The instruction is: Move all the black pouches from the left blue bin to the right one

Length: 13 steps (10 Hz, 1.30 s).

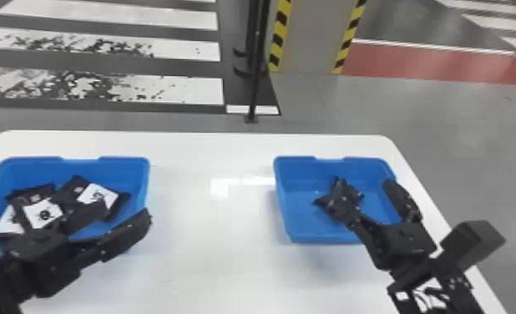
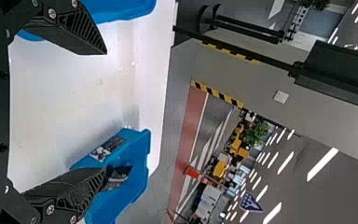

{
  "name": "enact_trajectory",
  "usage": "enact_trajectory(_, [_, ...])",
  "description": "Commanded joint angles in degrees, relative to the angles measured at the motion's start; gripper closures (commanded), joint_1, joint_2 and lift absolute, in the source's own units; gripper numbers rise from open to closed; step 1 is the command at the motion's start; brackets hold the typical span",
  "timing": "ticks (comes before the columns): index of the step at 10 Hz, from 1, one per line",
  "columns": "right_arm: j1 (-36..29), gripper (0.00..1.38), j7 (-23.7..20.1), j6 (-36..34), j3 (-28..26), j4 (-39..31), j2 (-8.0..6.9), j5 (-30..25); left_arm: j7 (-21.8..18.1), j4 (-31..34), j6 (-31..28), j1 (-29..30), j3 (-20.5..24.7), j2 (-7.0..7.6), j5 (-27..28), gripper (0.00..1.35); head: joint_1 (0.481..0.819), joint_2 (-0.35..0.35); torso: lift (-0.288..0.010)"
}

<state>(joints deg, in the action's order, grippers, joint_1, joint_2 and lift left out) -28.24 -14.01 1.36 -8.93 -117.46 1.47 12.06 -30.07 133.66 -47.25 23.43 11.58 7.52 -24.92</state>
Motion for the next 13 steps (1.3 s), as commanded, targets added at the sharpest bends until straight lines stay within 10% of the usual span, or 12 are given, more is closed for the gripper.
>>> enact_trajectory(1, [-4.7, 0.19, -0.1, 0.2, 1.6, -4.1, -0.33, 0.2, 0.3, -0.1, -0.7, -1.2, 2.4, -0.40, 2.9, 0.16, 0.695, -0.145, -0.140])
enact_trajectory(6, [-12.4, 0.19, -0.4, -0.9, 6.2, -9.4, -0.24, 3.5, 0.6, -8.4, -7.6, -11.8, 7.0, 1.19, 15.3, 0.16, 0.695, 0.084, -0.140])
enact_trajectory(13, [-11.7, 0.21, -1.2, -3.2, 6.8, -8.0, -0.24, 5.7, 0.8, -26.2, -13.6, -27.8, -2.1, 4.52, 23.4, 0.15, 0.695, 0.132, -0.140])
